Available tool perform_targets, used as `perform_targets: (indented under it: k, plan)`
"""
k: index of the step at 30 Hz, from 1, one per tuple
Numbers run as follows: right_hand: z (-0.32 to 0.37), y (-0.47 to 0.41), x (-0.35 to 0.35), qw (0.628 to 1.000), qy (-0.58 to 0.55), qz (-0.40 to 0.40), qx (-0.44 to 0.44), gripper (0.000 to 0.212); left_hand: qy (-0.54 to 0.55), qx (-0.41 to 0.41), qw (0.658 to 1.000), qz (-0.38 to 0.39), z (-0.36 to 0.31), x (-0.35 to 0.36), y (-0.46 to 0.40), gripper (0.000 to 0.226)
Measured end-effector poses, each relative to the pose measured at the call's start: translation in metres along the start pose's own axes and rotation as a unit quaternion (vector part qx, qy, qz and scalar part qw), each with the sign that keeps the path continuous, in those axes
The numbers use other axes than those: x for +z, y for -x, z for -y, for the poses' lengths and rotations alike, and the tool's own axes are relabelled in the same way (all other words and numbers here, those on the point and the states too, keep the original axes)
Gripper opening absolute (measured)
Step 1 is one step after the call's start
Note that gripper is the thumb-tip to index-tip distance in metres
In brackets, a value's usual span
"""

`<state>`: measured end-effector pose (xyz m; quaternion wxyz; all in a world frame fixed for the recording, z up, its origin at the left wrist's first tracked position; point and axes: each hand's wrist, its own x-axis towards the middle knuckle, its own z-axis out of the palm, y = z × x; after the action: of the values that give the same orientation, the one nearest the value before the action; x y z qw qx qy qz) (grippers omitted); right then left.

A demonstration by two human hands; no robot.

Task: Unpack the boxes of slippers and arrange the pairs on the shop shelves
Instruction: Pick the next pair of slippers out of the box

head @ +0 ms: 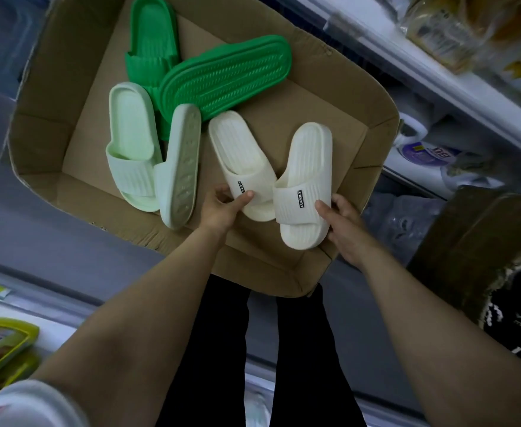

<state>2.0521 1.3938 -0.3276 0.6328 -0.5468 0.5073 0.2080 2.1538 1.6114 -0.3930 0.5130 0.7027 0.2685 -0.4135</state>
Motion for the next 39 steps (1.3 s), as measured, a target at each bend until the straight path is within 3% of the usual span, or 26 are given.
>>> perform_targets:
  k: [3, 8, 12, 15, 19, 23, 27, 39]
  plan:
    - [-0.004, -0.003, 0.003, 1.0, -0.005, -0.019, -0.006, 0.049, 0.014, -0.014, 1.0, 0.01, -0.001, 0.001, -0.003, 0.064]
    - [-0.003, 0.0, 0.01, 0.998, 0.047, -0.028, -0.041, 0.063, 0.014, -0.009, 0.999, 0.027, 0.002, -0.003, -0.008, 0.092]
    - [0.004, -0.005, 0.014, 0.983, 0.059, -0.126, -0.123, 0.086, 0.027, -0.01, 0.999, 0.028, 0.001, -0.001, -0.008, 0.077]
    - [0.015, -0.012, 0.011, 0.97, 0.094, -0.132, -0.181, 0.093, 0.035, 0.01, 0.998, 0.047, 0.0, -0.001, -0.009, 0.094]
    - [0.024, -0.018, 0.007, 0.977, 0.131, -0.056, -0.159, 0.092, 0.05, 0.016, 0.996, 0.077, 0.001, 0.001, -0.007, 0.09]
    - [0.021, -0.013, -0.005, 0.988, 0.085, -0.049, -0.122, 0.085, 0.091, -0.002, 0.992, 0.089, -0.001, -0.001, -0.002, 0.074]
    - [0.006, -0.001, -0.013, 0.992, 0.085, -0.032, -0.087, 0.084, 0.125, 0.0, 0.988, 0.089, -0.008, 0.001, 0.006, 0.088]
    - [-0.012, 0.041, -0.002, 0.993, 0.002, -0.09, -0.071, 0.085, 0.016, 0.108, 0.989, 0.1, -0.032, -0.011, 0.039, 0.093]
